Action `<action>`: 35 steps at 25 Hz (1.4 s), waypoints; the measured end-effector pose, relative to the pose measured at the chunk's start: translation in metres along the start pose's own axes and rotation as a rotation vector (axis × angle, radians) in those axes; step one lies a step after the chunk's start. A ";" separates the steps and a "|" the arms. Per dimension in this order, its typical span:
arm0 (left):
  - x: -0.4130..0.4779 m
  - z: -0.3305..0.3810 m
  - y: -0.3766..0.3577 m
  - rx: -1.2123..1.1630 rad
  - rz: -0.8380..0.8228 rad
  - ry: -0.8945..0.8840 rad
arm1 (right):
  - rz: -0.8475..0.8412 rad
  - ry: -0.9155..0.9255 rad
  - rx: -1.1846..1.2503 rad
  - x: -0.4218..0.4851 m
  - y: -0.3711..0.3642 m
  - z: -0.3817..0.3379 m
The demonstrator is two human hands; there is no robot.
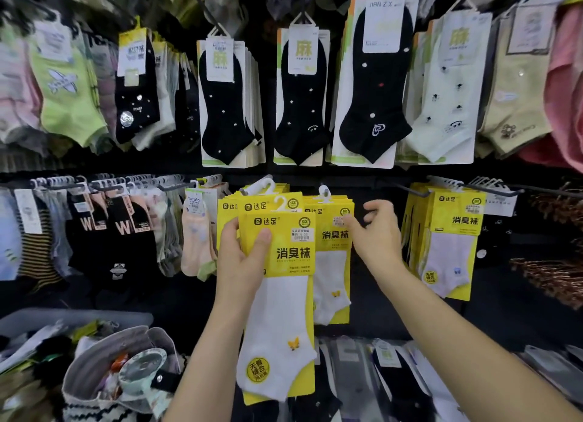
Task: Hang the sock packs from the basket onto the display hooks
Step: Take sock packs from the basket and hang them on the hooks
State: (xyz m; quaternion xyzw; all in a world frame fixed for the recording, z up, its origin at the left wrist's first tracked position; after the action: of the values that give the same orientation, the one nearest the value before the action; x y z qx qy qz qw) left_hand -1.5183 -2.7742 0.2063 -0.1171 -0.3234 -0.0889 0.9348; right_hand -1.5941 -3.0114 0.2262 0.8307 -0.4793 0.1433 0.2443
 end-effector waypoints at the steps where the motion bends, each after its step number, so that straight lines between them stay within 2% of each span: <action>1: 0.001 -0.001 0.000 0.009 0.004 0.003 | -0.027 0.050 0.059 -0.006 0.001 -0.005; 3: -0.001 -0.004 -0.003 0.022 0.002 0.016 | -0.192 0.117 0.127 -0.025 -0.012 -0.016; 5: -0.005 -0.007 -0.009 0.017 0.000 0.029 | -0.289 0.143 0.136 -0.039 -0.025 -0.023; 9: -0.011 -0.012 -0.019 -0.045 -0.070 0.052 | -0.299 0.064 0.246 -0.039 -0.023 -0.021; 12: -0.012 -0.011 -0.023 -0.049 -0.110 0.039 | -0.308 0.056 0.214 -0.038 -0.022 -0.017; 15: -0.010 -0.013 -0.015 -0.027 -0.026 0.061 | -0.271 -0.007 0.284 -0.030 -0.017 -0.007; 20: 0.004 -0.011 0.020 0.034 0.115 0.063 | -0.087 -0.038 0.276 -0.003 0.008 0.000; 27: 0.001 -0.006 0.016 0.064 0.079 0.060 | -0.118 0.010 0.111 0.007 -0.011 -0.004; 33: -0.010 -0.003 -0.008 0.043 0.053 0.049 | -0.026 0.036 0.016 -0.001 -0.002 -0.004; 35: -0.010 -0.003 -0.011 0.027 0.055 0.042 | -0.014 0.096 0.066 -0.013 0.003 -0.008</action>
State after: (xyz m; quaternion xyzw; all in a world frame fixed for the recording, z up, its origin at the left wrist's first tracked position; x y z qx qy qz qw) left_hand -1.5271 -2.7849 0.1995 -0.1113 -0.3017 -0.0614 0.9449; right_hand -1.6033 -2.9994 0.2275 0.8338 -0.4560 0.1970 0.2407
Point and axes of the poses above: each hand's wrist, its own x-axis towards the middle knuckle, its own y-axis out of the back of the hand, z = x × y, the point moved 8 cm from there along x, towards the middle knuckle, and after that the axes turned 4 degrees about -y, right-handed, at the moved point
